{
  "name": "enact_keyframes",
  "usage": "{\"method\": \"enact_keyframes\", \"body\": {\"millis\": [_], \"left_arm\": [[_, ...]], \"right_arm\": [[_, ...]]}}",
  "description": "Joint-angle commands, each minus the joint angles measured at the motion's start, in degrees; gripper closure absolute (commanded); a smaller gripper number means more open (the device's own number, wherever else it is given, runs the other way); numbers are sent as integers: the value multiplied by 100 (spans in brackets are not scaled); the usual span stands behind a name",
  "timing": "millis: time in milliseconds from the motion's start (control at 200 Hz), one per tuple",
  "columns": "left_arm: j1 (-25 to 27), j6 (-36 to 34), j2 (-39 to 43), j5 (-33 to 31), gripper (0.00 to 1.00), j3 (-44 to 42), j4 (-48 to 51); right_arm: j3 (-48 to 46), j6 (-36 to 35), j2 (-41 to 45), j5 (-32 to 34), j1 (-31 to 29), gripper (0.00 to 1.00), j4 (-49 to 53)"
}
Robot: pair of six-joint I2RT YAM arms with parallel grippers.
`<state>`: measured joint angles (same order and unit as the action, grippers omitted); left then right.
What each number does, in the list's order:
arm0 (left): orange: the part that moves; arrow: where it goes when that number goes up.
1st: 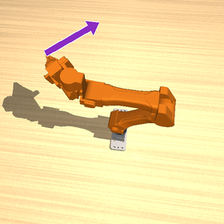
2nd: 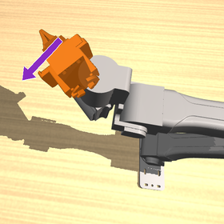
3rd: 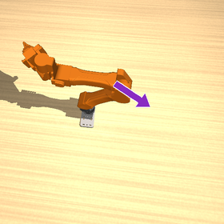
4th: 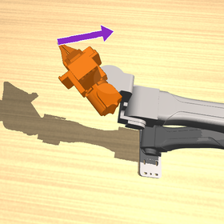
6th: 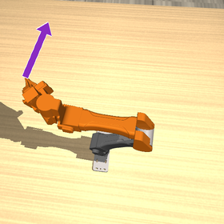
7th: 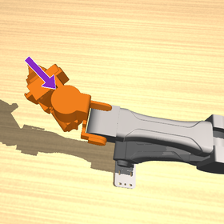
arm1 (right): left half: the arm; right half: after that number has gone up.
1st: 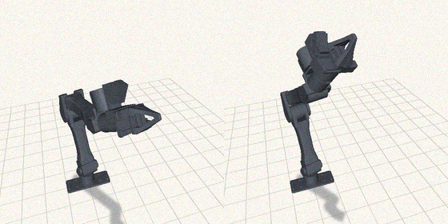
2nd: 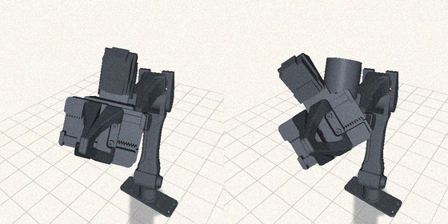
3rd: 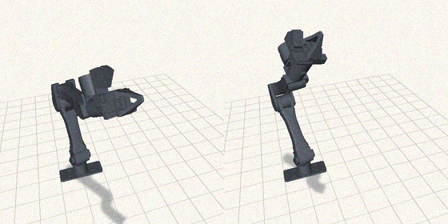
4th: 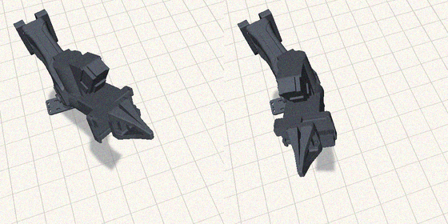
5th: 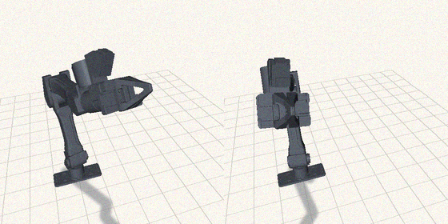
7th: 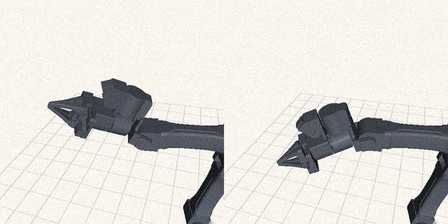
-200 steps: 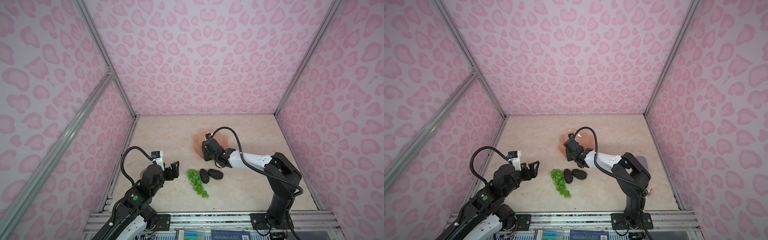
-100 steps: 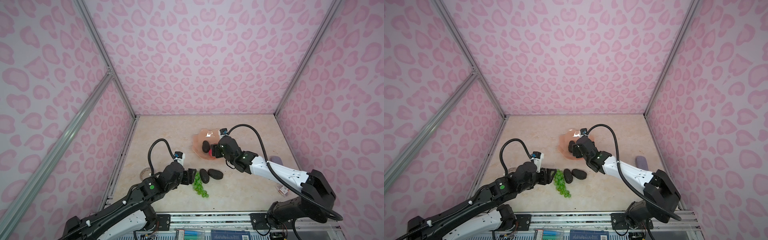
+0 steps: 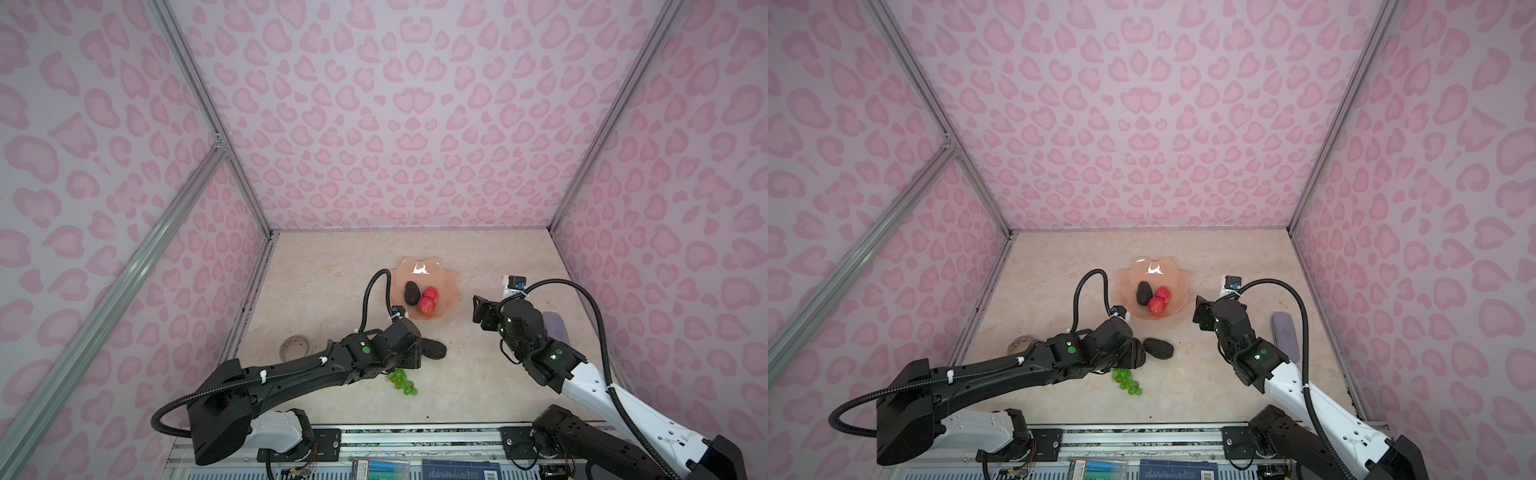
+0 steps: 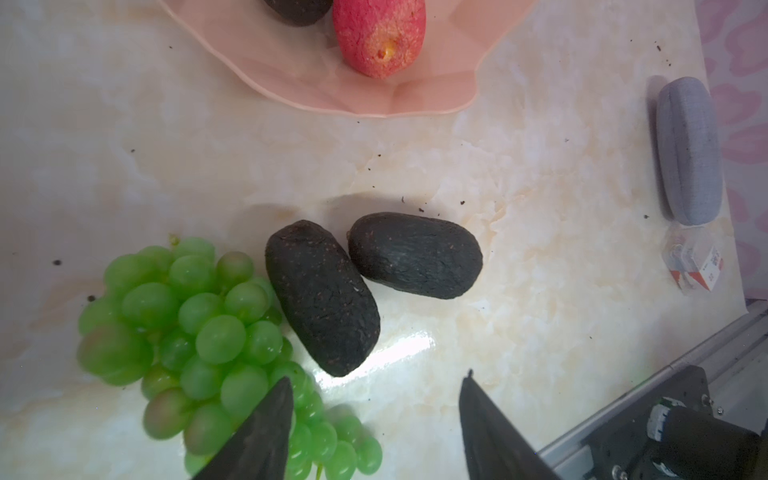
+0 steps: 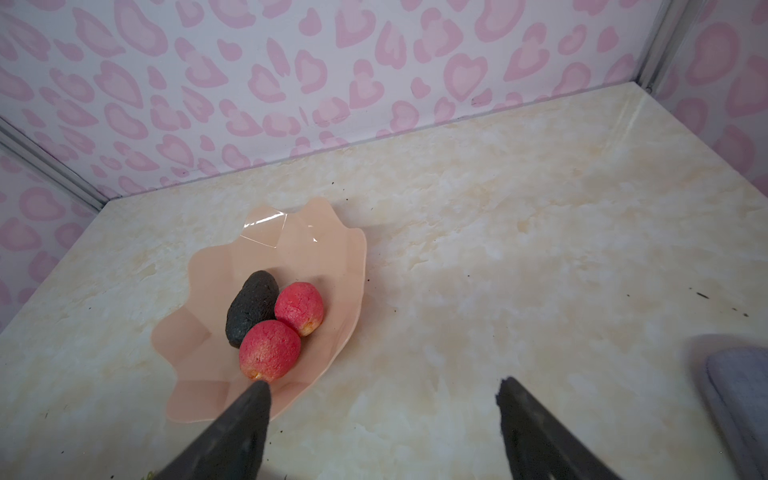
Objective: Place and organize the fake fruits in the fruit bowl
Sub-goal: 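Reach the left gripper to the two avocados and grasp one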
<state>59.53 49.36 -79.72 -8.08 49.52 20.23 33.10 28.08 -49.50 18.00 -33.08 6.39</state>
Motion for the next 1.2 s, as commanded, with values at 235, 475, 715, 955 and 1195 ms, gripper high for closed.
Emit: {"method": "enact_keyframes", "body": {"millis": [235,475,715,955,1195], "left_arm": [[-116,199,-1046,441,38,335,26],[-281,166,-1359,596,36,383,-27],[-396,-32,-1257,327,27,529,24],[-627,-207,-1357,265,25,586,70],[-802,-435,-1540,258,25,697,36]], "right_arm": [[-337,9,676,-347,441,15,297],[-408,-39,874,-516,648,15,326],[-480,-41,1085,-586,784,15,409],[-506,-24,1212,-605,831,15,493],[-471,-101,1283,-719,848,13,521]]}}
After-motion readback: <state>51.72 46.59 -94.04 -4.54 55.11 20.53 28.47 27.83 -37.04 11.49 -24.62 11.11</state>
